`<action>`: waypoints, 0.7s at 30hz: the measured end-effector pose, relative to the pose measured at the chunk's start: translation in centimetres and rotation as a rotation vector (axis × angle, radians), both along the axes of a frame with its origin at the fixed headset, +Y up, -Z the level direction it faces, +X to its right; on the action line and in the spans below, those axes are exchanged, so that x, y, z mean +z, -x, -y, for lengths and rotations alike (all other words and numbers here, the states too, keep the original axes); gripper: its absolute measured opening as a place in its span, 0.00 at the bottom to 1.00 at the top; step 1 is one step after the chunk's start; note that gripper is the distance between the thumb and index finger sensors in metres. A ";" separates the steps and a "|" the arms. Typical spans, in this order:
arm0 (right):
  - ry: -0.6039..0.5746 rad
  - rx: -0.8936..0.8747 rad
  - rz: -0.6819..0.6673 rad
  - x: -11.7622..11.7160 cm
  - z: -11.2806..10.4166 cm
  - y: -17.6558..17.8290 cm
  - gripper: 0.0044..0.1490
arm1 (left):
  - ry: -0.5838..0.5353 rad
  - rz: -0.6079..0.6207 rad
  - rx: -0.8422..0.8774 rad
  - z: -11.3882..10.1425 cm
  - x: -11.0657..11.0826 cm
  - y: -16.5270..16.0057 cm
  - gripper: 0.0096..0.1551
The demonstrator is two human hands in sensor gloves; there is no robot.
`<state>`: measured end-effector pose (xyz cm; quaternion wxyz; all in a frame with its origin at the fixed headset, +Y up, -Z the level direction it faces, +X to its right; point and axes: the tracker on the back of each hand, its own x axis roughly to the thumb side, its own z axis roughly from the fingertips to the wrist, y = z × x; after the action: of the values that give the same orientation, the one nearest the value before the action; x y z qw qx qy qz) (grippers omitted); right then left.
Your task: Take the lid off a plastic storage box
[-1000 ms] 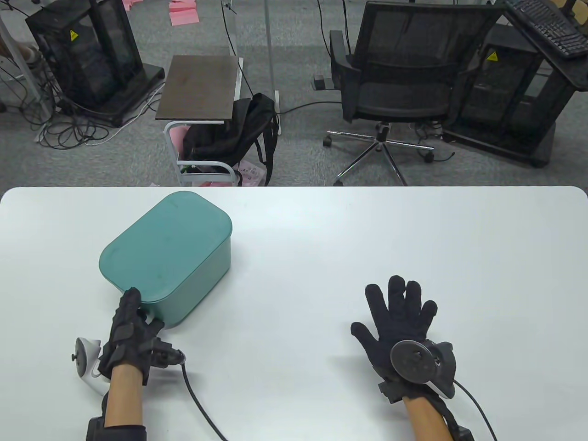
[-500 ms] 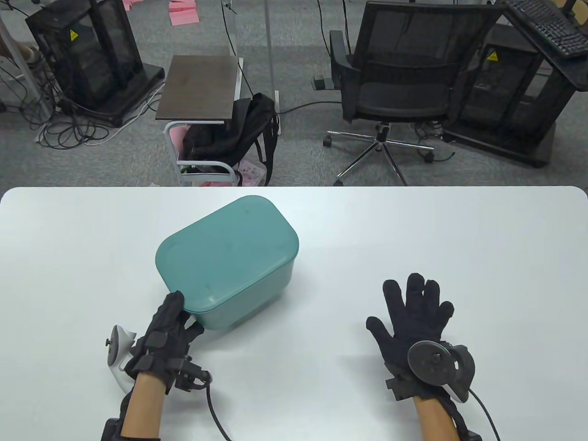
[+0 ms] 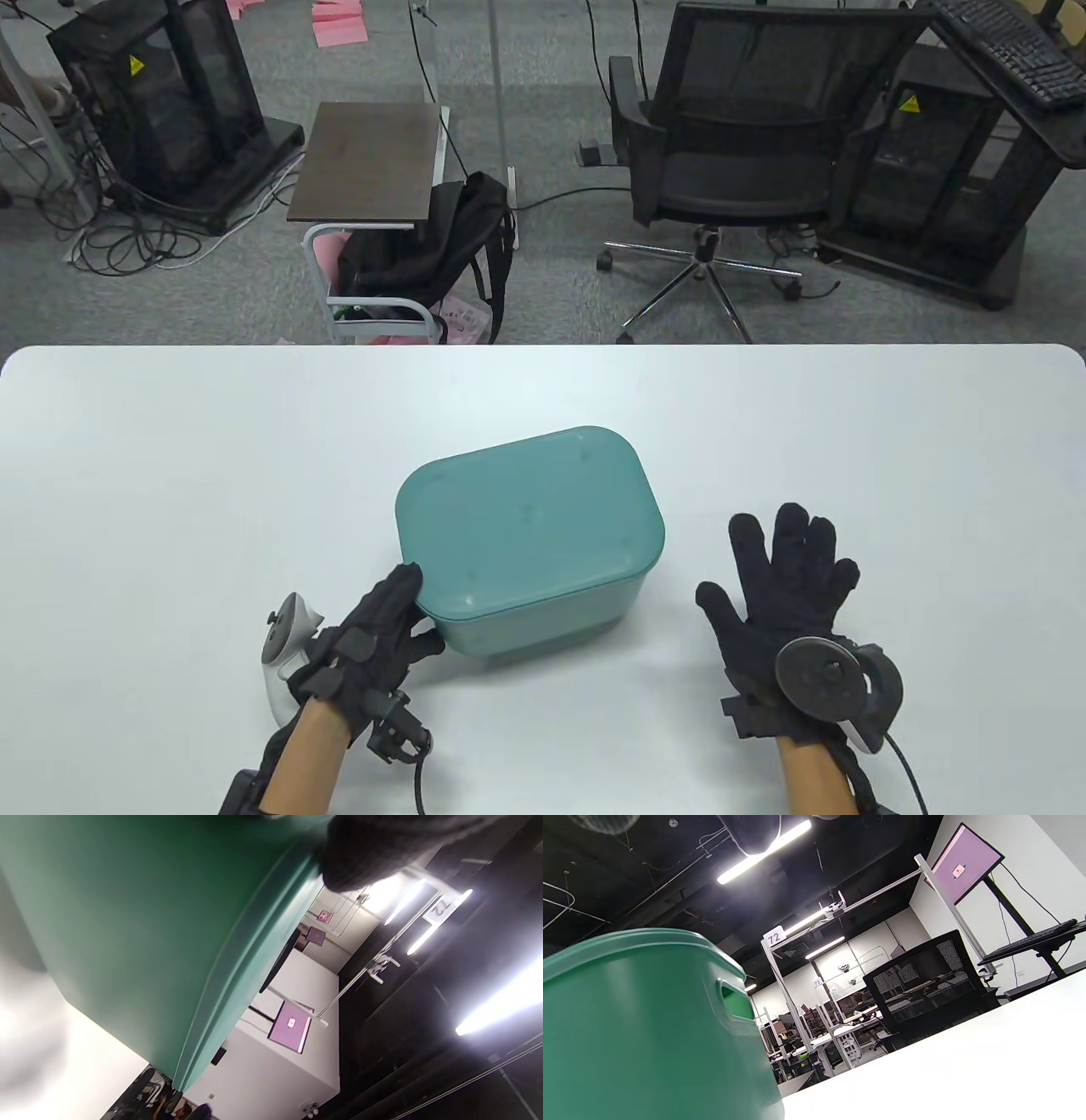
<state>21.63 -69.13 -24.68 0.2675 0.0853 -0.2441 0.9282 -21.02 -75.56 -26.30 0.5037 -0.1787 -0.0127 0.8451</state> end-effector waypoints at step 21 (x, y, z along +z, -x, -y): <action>-0.008 -0.036 0.005 0.2 -0.2 -0.5 0.50 | 0.052 0.190 -0.047 2.1 0.1 -2.8 0.40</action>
<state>22.17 -68.97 -24.50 0.2833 0.0794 -0.2498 0.9225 -18.25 -77.65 -26.21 0.5150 -0.2711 -0.0341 0.8125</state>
